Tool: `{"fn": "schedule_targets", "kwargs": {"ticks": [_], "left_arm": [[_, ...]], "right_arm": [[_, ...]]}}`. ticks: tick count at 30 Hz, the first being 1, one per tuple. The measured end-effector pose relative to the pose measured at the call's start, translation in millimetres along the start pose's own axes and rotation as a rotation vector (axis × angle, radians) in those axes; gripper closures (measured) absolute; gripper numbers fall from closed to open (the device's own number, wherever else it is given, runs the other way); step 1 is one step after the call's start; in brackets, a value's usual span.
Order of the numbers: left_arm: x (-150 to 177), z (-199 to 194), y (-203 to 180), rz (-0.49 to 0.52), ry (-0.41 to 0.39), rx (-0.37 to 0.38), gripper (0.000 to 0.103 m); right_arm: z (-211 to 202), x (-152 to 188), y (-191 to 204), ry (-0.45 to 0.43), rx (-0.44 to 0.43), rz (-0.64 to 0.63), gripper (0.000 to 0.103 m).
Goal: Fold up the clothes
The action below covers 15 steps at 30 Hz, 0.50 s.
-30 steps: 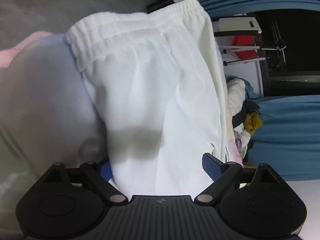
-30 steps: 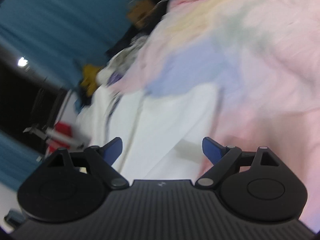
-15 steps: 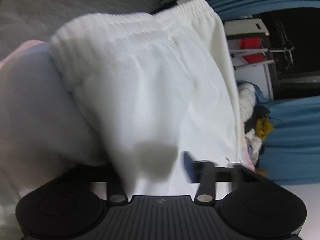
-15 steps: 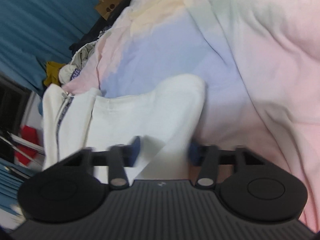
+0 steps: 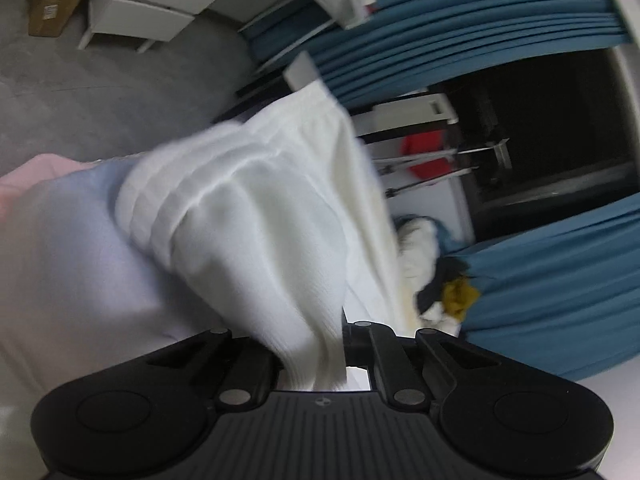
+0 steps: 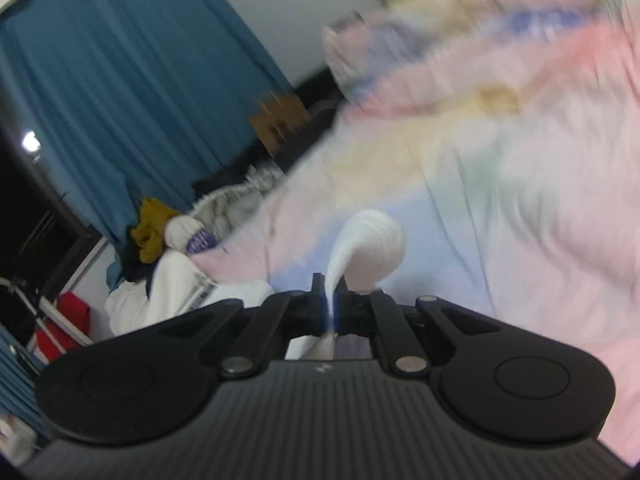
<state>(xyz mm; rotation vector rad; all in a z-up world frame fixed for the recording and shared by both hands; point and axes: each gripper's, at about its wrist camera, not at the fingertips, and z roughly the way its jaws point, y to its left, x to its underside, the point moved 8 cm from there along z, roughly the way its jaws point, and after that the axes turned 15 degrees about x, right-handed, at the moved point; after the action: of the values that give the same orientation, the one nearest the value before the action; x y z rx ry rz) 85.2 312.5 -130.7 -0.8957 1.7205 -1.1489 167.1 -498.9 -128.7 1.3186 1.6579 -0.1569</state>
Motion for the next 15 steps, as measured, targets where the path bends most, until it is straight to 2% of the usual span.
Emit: {"fn": "schedule_targets", "kwargs": {"ticks": [4,6,7,11,15], "left_arm": [[-6,10,-13,0.011,0.021,-0.011,0.096],[-22,-1,-16,0.049,0.033,-0.021,0.095],[-31,8,-23,0.058,0.033,-0.021,0.095],[-75,63,-55,0.058,0.017,-0.015,0.095],[-123,154,-63,0.023,0.018,-0.031,0.095]], "right_arm": [[-5,-16,15,-0.015,-0.02,-0.037,0.097],[1,-24,36,-0.012,-0.034,-0.06,0.097],[5,-29,50,-0.014,-0.04,-0.069,0.097],[28,-45,133,-0.046,-0.058,-0.138,0.097],[78,-46,228,-0.107,-0.042,-0.243,0.097]]}}
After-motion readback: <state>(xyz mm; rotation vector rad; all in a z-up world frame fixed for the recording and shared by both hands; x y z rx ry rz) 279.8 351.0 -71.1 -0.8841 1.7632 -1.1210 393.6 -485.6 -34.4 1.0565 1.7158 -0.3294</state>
